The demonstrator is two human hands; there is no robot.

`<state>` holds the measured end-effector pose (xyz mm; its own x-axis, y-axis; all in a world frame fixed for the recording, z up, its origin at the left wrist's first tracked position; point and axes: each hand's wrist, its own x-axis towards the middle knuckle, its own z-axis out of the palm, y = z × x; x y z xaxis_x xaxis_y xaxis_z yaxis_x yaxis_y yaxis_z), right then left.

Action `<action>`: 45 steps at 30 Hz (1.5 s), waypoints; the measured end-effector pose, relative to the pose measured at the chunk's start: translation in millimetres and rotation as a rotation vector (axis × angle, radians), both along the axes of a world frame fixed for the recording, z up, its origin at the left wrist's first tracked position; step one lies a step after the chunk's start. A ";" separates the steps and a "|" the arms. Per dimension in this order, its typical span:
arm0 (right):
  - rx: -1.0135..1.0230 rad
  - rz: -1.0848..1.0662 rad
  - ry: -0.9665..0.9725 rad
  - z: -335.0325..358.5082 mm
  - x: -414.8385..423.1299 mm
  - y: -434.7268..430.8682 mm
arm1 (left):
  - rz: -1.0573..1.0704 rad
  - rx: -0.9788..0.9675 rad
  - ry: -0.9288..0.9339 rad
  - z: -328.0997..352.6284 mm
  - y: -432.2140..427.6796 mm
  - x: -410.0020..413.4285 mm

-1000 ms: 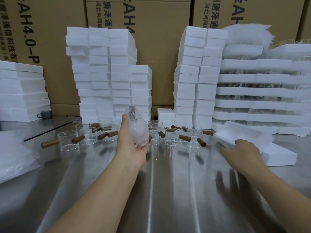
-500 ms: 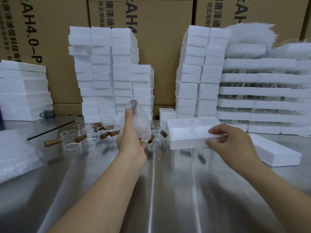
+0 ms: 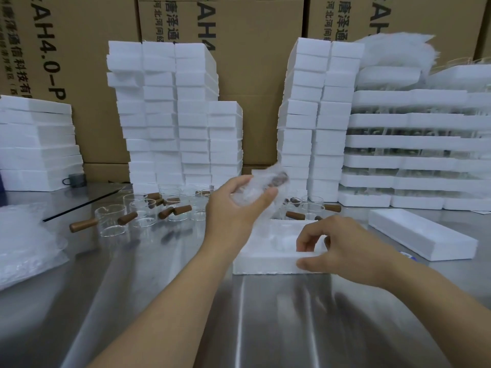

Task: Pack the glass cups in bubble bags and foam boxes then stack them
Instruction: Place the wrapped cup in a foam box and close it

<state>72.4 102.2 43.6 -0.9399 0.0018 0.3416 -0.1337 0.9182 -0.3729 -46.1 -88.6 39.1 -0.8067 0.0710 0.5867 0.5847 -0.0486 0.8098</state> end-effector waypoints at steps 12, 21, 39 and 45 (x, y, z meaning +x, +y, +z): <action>-0.002 -0.002 -0.041 2.9 0.4 2.2 | -0.075 -0.624 0.076 -19.5 -1.6 -4.4; -0.228 -0.050 0.204 -3.2 -4.9 3.4 | -0.112 -0.855 0.152 -18.2 -2.9 -4.2; -0.151 -0.031 0.147 -17.0 -14.7 6.7 | -0.251 -0.605 -0.113 -17.6 2.6 -11.0; -0.082 -0.014 0.248 -20.9 -15.0 1.3 | -0.273 -0.535 -0.213 -12.8 5.1 -10.1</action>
<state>57.4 103.4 22.7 -0.8273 0.0511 0.5595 -0.2181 0.8885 -0.4037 -56.2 -83.4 26.3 -0.8133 0.5294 0.2415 0.4316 0.2705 0.8606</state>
